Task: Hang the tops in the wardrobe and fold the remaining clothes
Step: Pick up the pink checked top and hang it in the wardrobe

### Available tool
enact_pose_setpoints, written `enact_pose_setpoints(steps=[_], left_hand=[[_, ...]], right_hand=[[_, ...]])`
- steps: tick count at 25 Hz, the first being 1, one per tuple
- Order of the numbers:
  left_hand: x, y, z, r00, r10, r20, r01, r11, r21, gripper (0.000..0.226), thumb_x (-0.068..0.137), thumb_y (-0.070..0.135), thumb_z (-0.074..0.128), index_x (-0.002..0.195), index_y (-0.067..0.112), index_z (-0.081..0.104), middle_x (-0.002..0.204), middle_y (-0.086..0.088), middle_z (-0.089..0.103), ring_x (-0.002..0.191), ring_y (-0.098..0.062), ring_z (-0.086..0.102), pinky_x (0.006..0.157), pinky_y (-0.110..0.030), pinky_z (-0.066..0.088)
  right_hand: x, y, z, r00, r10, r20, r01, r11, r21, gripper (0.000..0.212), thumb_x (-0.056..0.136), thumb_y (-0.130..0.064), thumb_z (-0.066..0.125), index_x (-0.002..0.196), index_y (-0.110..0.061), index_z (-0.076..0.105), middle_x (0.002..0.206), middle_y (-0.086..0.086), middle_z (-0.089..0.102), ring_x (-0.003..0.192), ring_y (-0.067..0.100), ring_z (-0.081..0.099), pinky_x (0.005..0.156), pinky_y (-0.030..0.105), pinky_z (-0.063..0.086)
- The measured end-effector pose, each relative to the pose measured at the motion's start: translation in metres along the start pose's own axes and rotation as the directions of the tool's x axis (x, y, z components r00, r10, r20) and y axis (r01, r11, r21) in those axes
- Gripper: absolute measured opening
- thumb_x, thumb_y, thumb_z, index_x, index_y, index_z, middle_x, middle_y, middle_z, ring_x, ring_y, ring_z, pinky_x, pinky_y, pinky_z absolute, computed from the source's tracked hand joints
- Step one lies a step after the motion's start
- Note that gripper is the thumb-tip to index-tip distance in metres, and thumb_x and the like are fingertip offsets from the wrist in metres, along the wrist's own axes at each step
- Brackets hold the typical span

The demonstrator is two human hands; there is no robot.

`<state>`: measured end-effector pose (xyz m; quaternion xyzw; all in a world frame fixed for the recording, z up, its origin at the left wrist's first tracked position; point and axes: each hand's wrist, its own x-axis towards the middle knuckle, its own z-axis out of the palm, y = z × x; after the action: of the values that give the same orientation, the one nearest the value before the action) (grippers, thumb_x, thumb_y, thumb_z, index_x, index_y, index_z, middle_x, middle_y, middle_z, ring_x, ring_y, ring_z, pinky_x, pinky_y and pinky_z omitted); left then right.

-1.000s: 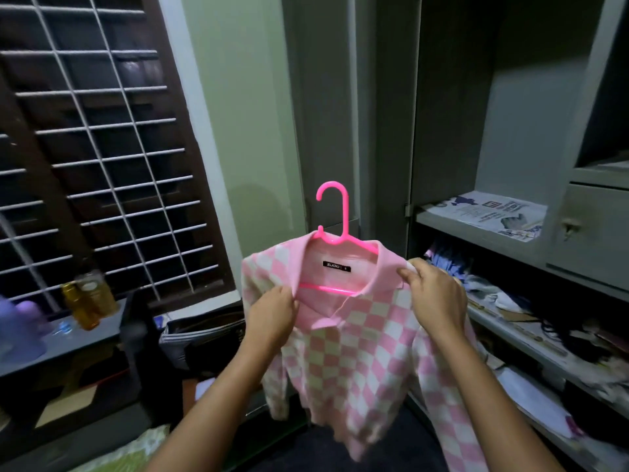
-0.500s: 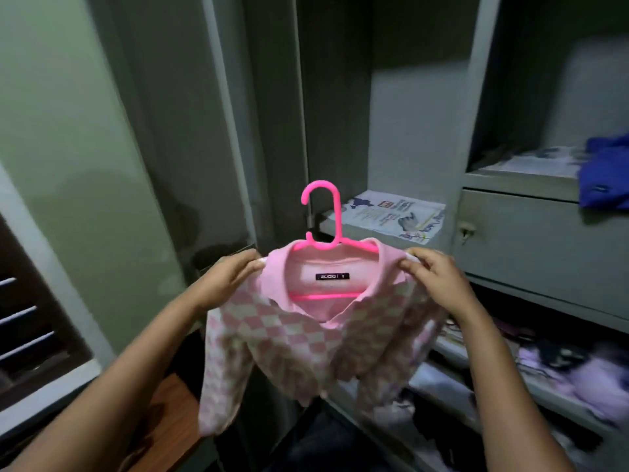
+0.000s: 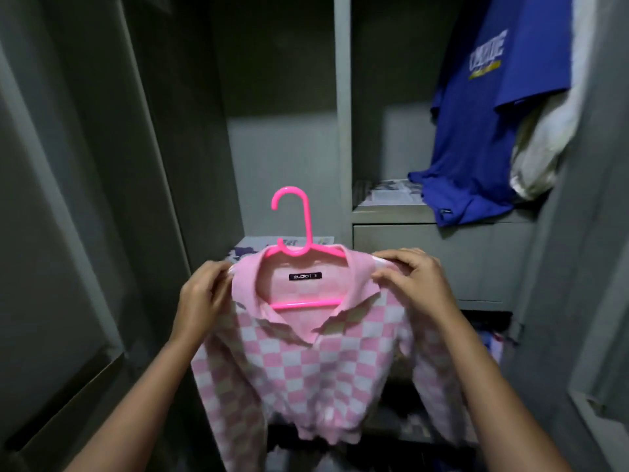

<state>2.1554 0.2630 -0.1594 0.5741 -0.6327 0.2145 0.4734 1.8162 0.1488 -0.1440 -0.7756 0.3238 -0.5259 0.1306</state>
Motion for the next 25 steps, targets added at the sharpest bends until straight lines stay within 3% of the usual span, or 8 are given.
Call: enact_pose_setpoints(steps=[2,4,6,9,11,13,18,25], left_hand=[[0.022,-0.001,0.016,0.998,0.060,0.015,-0.059,0.996,-0.072,0.011,0.090,0.008,0.058,0.096,0.002,0.065,0.090,0.000,0.059,0.082,-0.004,0.050,0.074,-0.018,0.038],[0.048,0.003,0.033,0.993,0.108,0.038,-0.102,0.987,-0.125,0.016,0.088,0.014,0.056,0.093,0.002,0.065,0.087,-0.004,0.062,0.079,-0.007,0.051,0.071,-0.020,0.038],[0.075,0.014,0.050,0.991,0.123,0.045,-0.114,0.978,-0.174,0.016,0.087,0.016,0.056,0.091,0.003,0.065,0.085,-0.008,0.064,0.077,-0.014,0.054,0.067,-0.021,0.036],[0.123,0.044,0.070,0.991,0.133,0.025,-0.119,0.944,-0.307,0.017,0.088,0.019,0.055,0.095,0.007,0.065,0.091,-0.006,0.066,0.081,-0.025,0.061,0.071,-0.025,0.040],[0.162,0.074,0.077,0.988,0.153,-0.004,-0.145,0.928,-0.345,0.023,0.087,0.024,0.051,0.105,0.015,0.063,0.103,-0.001,0.067,0.092,-0.023,0.062,0.084,-0.034,0.045],[0.199,0.105,0.078,0.988,0.148,-0.038,-0.152,0.934,-0.322,0.033,0.089,0.017,0.051,0.122,0.022,0.056,0.122,0.003,0.061,0.110,-0.019,0.057,0.096,-0.038,0.036],[0.261,0.151,0.082,0.990,0.129,-0.064,-0.143,0.921,-0.363,0.046,0.092,0.013,0.048,0.138,0.020,0.042,0.137,0.000,0.049,0.126,-0.021,0.045,0.105,-0.044,0.028],[0.340,0.162,0.112,0.979,0.189,-0.080,-0.203,0.946,-0.251,0.060,0.093,0.021,0.055,0.147,0.017,0.028,0.150,0.001,0.035,0.139,-0.018,0.031,0.115,-0.041,0.021]], right_hand=[[0.001,0.007,-0.021,0.972,0.202,0.123,-0.208,0.978,0.033,0.011,0.090,-0.027,0.064,0.095,-0.023,0.073,0.092,-0.014,0.069,0.092,0.005,0.062,0.083,0.022,0.046],[0.001,0.009,-0.040,0.958,0.276,0.074,-0.276,0.961,-0.009,0.016,0.093,-0.024,0.059,0.080,-0.021,0.067,0.078,-0.013,0.064,0.081,0.008,0.056,0.073,0.027,0.044],[0.003,-0.006,-0.056,0.958,0.286,-0.021,-0.287,0.952,-0.112,0.011,0.091,-0.024,0.061,0.081,-0.020,0.063,0.076,-0.008,0.062,0.077,0.013,0.055,0.070,0.032,0.043],[0.009,-0.038,-0.077,0.944,0.128,-0.305,-0.262,0.852,-0.453,0.023,0.090,-0.036,0.051,0.094,-0.018,0.064,0.097,0.002,0.065,0.091,0.025,0.059,0.077,0.038,0.043],[0.018,-0.069,-0.097,0.867,-0.035,-0.497,-0.305,0.750,-0.587,0.029,0.088,-0.039,0.048,0.093,-0.016,0.065,0.100,0.005,0.065,0.096,0.029,0.057,0.077,0.038,0.040],[0.034,-0.099,-0.120,0.798,-0.120,-0.591,-0.376,0.667,-0.644,0.027,0.092,-0.037,0.050,0.094,-0.015,0.065,0.102,0.007,0.065,0.099,0.031,0.056,0.078,0.039,0.037],[0.094,-0.156,-0.177,0.652,-0.319,-0.688,-0.508,0.490,-0.709,0.025,0.095,-0.031,0.050,0.101,-0.012,0.066,0.106,0.015,0.063,0.100,0.035,0.055,0.080,0.042,0.036],[0.240,-0.150,-0.218,0.544,-0.393,-0.741,-0.604,0.430,-0.671,0.026,0.096,-0.020,0.045,0.109,-0.005,0.063,0.112,0.020,0.060,0.106,0.038,0.054,0.084,0.043,0.040]])
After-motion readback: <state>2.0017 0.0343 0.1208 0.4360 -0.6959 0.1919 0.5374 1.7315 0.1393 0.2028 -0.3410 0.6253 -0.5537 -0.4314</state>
